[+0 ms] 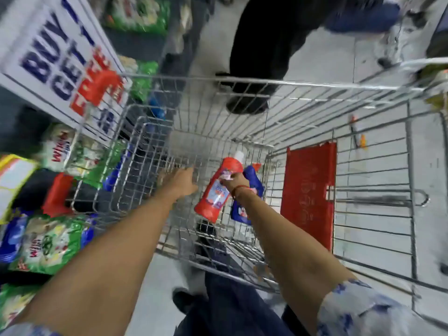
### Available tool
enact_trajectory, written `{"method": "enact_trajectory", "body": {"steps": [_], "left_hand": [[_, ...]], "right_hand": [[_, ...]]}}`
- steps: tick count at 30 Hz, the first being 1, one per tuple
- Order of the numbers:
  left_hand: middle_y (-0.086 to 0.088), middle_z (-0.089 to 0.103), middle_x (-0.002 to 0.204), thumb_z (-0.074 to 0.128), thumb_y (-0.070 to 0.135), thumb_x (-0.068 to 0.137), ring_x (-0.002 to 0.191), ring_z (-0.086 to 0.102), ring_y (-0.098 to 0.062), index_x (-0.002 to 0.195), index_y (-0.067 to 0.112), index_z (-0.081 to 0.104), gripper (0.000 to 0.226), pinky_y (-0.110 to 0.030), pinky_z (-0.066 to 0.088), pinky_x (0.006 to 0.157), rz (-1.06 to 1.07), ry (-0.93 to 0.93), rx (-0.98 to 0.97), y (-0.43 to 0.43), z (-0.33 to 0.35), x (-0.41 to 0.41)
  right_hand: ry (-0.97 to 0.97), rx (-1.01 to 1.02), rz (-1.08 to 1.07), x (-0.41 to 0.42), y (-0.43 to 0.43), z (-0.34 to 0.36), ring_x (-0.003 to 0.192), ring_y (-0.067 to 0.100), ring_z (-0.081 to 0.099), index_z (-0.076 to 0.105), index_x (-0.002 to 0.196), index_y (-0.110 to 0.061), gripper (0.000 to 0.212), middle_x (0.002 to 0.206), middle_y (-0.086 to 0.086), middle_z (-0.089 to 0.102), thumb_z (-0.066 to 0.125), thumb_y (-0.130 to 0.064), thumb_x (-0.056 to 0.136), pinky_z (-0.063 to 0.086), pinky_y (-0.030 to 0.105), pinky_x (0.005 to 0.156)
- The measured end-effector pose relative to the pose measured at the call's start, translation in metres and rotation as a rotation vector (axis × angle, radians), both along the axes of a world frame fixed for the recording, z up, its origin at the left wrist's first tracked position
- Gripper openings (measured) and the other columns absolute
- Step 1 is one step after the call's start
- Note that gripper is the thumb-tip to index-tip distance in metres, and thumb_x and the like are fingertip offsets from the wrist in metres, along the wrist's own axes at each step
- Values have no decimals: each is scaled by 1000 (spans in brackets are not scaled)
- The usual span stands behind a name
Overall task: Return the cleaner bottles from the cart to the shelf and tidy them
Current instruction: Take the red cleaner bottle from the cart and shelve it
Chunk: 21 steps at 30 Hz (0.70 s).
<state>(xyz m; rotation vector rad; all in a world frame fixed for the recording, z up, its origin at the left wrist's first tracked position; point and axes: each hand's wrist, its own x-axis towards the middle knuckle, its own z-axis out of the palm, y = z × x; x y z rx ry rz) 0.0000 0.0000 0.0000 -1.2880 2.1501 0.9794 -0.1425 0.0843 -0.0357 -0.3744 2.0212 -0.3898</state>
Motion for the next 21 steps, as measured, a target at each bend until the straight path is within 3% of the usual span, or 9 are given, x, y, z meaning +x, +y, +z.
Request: {"method": "enact_trajectory", "body": {"steps": [4, 6, 9, 11, 13, 15, 17, 19, 21], "left_hand": [[-22, 15, 153, 66, 15, 80, 139, 22, -38, 144, 10, 16, 81, -49, 23, 112, 128, 36, 104, 4, -35, -25], [-20, 13, 154, 69, 14, 77, 140, 19, -38, 144, 14, 13, 88, -55, 21, 112, 237, 41, 152, 10, -55, -30], [-21, 39, 143, 73, 12, 72, 128, 41, -37, 139, 9, 23, 83, -54, 35, 106, 300, 28, 303, 15, -86, -29], [-17, 55, 126, 74, 13, 71, 112, 54, -30, 127, 3, 39, 66, -41, 43, 100, 317, 17, 390, 23, -102, -26], [-7, 53, 117, 77, 18, 69, 105, 53, -24, 121, 4, 47, 62, -29, 40, 90, 348, 19, 410, 33, -112, -24], [-7, 49, 114, 79, 27, 66, 110, 50, -27, 122, 6, 44, 69, -31, 38, 88, 336, 26, 363, 38, -120, -24], [-13, 53, 119, 81, 31, 63, 112, 49, -30, 123, 7, 44, 75, -35, 38, 92, 270, 25, 297, 36, -122, -23], [-17, 54, 123, 83, 24, 60, 113, 50, -31, 125, 6, 46, 77, -34, 39, 96, 236, 55, 330, 28, -113, -18], [-17, 58, 123, 83, 13, 59, 110, 55, -31, 123, 6, 49, 73, -37, 43, 99, 208, 134, 411, 15, -95, -12]], "right_hand": [[-81, 75, -90, 5, 1, -29, 119, 36, 53, 48, 127, -1, 44, 133, 21, 54, 55, -23, 90, 44, 36, 95], [-78, 69, -120, 6, 4, -43, 115, 36, 55, 53, 121, 2, 36, 128, 23, 58, 50, -19, 92, 45, 33, 80], [-55, 54, -213, 6, 7, -60, 111, 38, 58, 55, 114, 8, 35, 122, 26, 60, 49, -19, 93, 40, 31, 65], [-126, 28, -309, 12, 8, -71, 114, 38, 56, 51, 120, 9, 37, 125, 26, 58, 49, -17, 93, 43, 22, 61], [-203, -23, -460, 19, 10, -75, 118, 38, 54, 44, 127, 9, 41, 132, 27, 53, 51, -10, 91, 48, 20, 74], [-285, -66, -583, 23, 10, -75, 122, 39, 51, 40, 130, 9, 44, 135, 27, 49, 51, -5, 90, 45, 37, 98], [-352, -90, -626, 26, 10, -71, 120, 42, 51, 40, 128, 10, 41, 132, 27, 50, 51, -3, 90, 44, 47, 102], [-407, -127, -635, 27, 11, -59, 103, 39, 61, 44, 125, 9, 37, 119, 26, 56, 51, -4, 91, 54, 40, 87], [-480, -187, -609, 29, 10, -39, 82, 25, 61, 50, 114, 1, 26, 104, 16, 59, 53, -9, 91, 54, 31, 69]]}}
